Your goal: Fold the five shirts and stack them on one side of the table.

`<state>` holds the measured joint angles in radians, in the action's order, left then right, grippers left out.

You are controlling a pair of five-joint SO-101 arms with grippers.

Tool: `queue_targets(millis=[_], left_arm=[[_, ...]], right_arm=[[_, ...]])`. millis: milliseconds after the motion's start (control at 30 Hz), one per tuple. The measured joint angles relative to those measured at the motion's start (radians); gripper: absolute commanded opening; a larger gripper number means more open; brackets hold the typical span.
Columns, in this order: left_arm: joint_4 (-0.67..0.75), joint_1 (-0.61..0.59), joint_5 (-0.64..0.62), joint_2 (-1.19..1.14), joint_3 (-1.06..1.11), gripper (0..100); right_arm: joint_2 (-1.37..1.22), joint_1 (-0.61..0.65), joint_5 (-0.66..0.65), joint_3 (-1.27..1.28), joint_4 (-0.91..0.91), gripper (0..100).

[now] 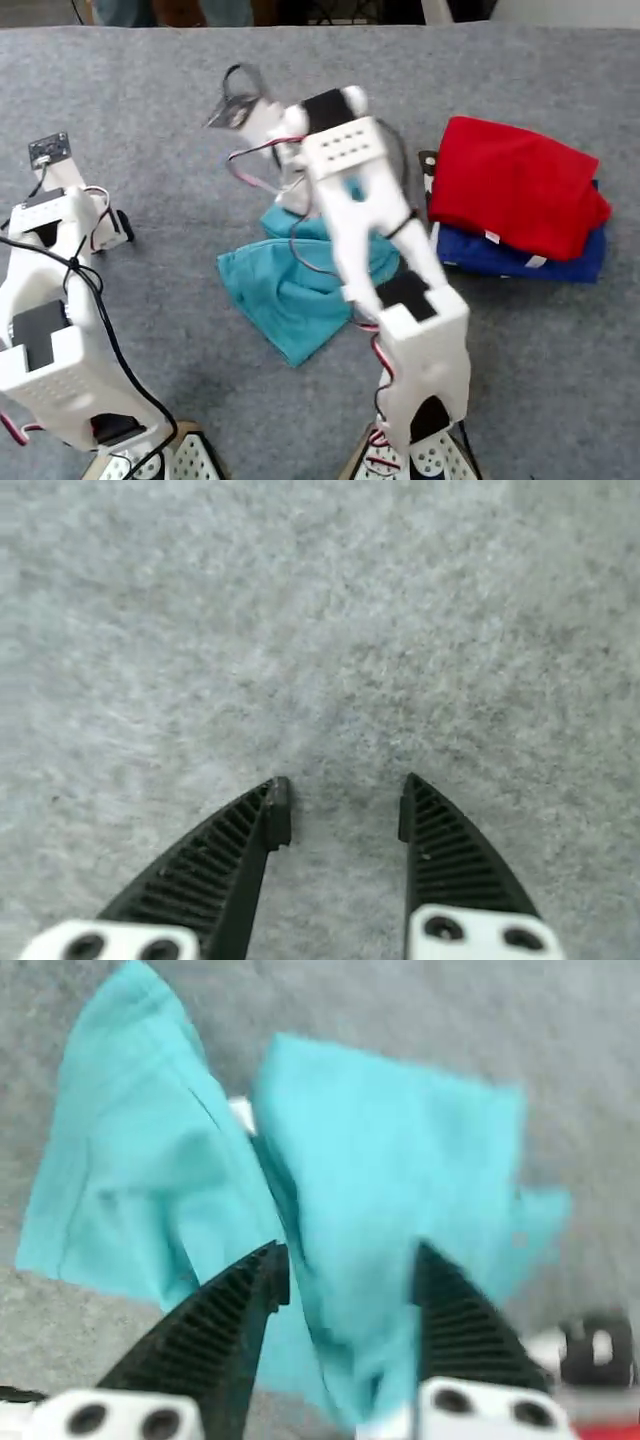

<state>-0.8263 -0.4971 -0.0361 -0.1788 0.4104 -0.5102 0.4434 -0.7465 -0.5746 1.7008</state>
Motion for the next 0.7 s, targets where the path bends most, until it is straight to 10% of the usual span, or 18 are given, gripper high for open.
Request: queue_targets(millis=[467,700], left_arm=[[0.002,-0.066,-0.04,-0.014,-0.031,19],[0.002,-0.066,-0.04,-0.014,-0.031,19]], right_arm=[[-0.462,0.129,-0.078,-0.308,-0.135,20.9],[-0.628,0.094,-0.08,-0.543,-0.084,1.3]])
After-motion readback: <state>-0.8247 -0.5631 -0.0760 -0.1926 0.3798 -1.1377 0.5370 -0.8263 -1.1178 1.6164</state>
